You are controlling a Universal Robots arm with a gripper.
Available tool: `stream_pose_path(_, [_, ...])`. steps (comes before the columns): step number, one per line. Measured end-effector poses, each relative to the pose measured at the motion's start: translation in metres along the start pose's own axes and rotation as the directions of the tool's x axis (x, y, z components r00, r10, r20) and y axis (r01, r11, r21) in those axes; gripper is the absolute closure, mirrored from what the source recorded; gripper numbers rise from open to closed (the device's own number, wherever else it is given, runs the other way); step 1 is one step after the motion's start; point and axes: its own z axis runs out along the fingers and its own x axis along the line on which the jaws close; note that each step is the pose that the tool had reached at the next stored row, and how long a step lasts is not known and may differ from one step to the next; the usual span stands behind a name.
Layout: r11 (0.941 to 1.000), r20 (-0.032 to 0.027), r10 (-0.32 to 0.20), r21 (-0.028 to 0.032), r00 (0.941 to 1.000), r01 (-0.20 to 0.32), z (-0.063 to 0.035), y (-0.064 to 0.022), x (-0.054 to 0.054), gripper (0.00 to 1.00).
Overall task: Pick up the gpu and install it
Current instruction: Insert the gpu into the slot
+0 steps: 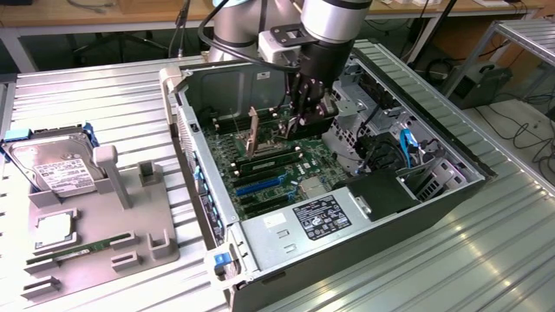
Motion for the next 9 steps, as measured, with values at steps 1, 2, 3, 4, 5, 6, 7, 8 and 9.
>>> stream_pose_path(1, [1.0,0.0,0.0,0.0,1.0,0.0,0.0002,0.0,0.0,0.74])
stream_pose_path(2, [1.0,0.0,0.0,0.0,1.0,0.0,0.0004,0.0,0.0,0.74])
stream_pose_path(3, [1.0,0.0,0.0,0.0,1.0,0.0,0.0009,0.0,0.0001,0.74])
stream_pose_path(4, [1.0,0.0,0.0,0.0,1.0,0.0,0.0015,0.0001,0.0001,0.74])
stream_pose_path(5, [1.0,0.0,0.0,0.0,1.0,0.0,0.0017,0.0001,0.0001,0.74])
stream_pose_path(6, [1.0,-0.0001,0.0,0.0,1.0,0.0,0.0018,0.0001,0.0001,0.74])
stream_pose_path(7, [1.0,0.0,0.0,0.0,1.0,0.0,0.002,0.0001,0.0002,0.74])
stream_pose_path(8, [1.0,0.0,0.0,0.0,1.0,0.0,0.0021,0.0001,0.0002,0.74])
stream_pose_path(9, [1.0,0.0,0.0,0.0,1.0,0.0,0.0024,0.0002,0.0002,0.74])
